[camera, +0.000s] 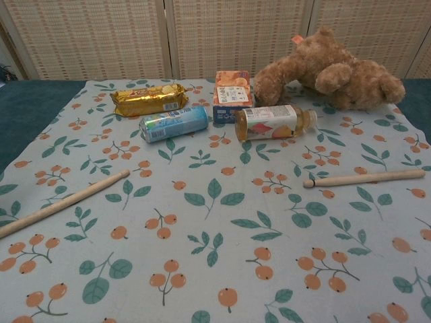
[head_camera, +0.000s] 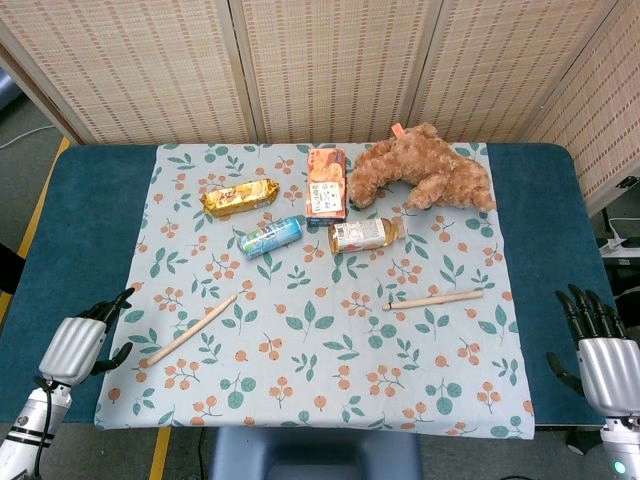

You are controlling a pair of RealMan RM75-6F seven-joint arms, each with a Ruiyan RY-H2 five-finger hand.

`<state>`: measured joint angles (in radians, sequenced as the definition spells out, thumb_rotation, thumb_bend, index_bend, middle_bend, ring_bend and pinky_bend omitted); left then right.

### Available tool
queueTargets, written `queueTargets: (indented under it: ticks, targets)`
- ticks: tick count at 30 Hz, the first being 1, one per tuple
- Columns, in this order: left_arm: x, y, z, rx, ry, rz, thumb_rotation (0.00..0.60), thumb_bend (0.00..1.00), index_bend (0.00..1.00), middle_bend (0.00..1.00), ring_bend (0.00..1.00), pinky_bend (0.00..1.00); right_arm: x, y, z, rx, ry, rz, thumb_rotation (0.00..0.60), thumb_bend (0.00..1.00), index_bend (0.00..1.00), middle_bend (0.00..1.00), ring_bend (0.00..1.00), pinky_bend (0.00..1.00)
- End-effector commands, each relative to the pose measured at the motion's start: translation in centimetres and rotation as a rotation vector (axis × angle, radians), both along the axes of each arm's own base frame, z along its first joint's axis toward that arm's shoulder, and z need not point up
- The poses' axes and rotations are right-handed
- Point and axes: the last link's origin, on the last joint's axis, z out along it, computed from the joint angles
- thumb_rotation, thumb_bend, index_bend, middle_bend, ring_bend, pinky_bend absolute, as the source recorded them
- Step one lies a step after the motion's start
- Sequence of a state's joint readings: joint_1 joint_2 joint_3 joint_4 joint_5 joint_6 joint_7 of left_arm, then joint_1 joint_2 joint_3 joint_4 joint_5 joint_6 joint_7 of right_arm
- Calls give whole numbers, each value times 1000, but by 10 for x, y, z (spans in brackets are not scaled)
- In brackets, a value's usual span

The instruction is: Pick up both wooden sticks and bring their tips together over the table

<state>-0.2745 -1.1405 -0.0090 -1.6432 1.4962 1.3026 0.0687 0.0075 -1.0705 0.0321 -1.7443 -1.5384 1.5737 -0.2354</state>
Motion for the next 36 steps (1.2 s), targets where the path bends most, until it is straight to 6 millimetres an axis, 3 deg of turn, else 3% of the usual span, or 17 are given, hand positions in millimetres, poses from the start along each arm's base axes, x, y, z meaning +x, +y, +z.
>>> queueTargets:
  ticks: [1,6,9,14,19,21,30,36]
  targets:
    - [1,0,0,10,6,-3,600,350,34,259,254,485,0,0,-1,9,-2,-6,600,202,57,12,0,158]
    - [-1,0,-3,-1,6,12,600,350,34,258,263,494,-1,-1,-4,26,-3,-17,600,202,65,12,0,158]
    - [0,2,-5,10,-1,20,600,350,36,263,343,528,-1,-2,-6,34,-5,-17,600,202,67,11,0,158]
    - [9,3,-19,20,-25,30,600,359,55,260,460,772,-3,-4,-9,58,0,-40,600,202,70,10,0,158]
    - [30,7,-47,-40,-39,43,600,363,73,245,781,975,-3,-4,-8,74,-4,-47,600,202,71,10,0,158]
    - [37,10,-60,-97,-21,59,600,363,75,246,839,1000,-2,-4,-7,74,-10,-45,600,202,72,10,0,158]
    - [60,22,-103,-191,35,133,600,363,41,225,873,1000,-1,-2,1,71,-34,-41,600,203,77,10,0,158]
    - [65,22,-121,-208,48,163,600,362,11,191,875,1000,0,-2,4,69,-44,-37,600,203,79,10,0,158]
